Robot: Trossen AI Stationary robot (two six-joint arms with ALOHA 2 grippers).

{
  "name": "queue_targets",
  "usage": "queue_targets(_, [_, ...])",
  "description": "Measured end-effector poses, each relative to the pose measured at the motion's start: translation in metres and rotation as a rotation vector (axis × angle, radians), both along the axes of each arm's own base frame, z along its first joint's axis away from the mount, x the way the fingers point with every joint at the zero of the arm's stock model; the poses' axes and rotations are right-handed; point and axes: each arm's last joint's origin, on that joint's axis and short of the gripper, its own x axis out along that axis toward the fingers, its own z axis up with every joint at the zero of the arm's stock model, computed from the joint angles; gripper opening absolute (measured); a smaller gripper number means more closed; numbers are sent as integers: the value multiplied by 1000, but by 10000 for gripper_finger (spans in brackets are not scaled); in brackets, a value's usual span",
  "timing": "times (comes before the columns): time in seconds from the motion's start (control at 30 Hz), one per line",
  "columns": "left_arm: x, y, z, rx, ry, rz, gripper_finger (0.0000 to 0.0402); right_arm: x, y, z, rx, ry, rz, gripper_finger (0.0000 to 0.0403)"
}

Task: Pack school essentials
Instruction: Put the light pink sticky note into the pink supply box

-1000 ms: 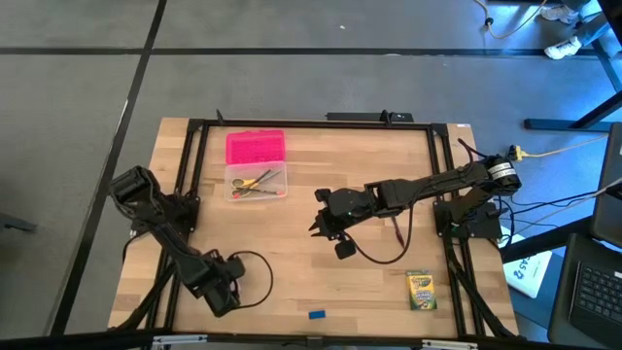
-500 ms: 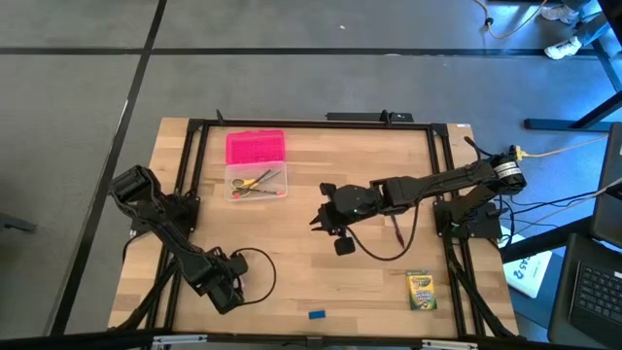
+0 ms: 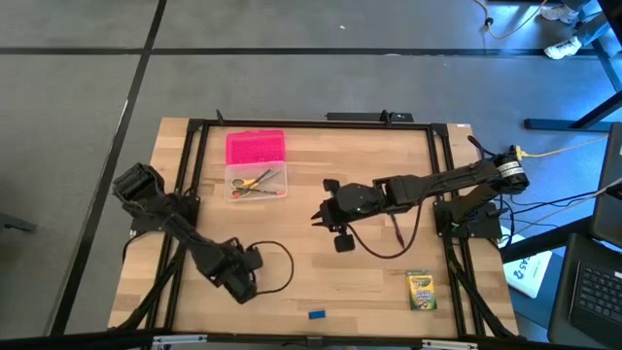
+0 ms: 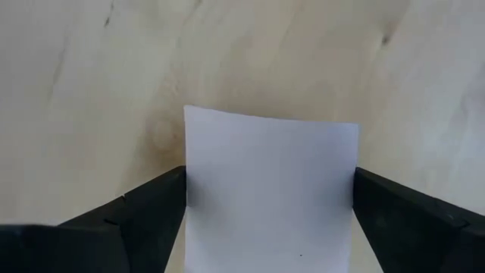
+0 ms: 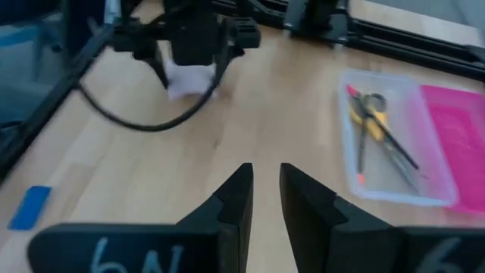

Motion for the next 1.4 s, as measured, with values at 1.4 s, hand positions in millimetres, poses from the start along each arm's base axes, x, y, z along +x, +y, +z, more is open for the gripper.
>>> queue_targets(1.4, [39,146,82,185,54,-196,348,-26,-11,21,-54,11,-237,71])
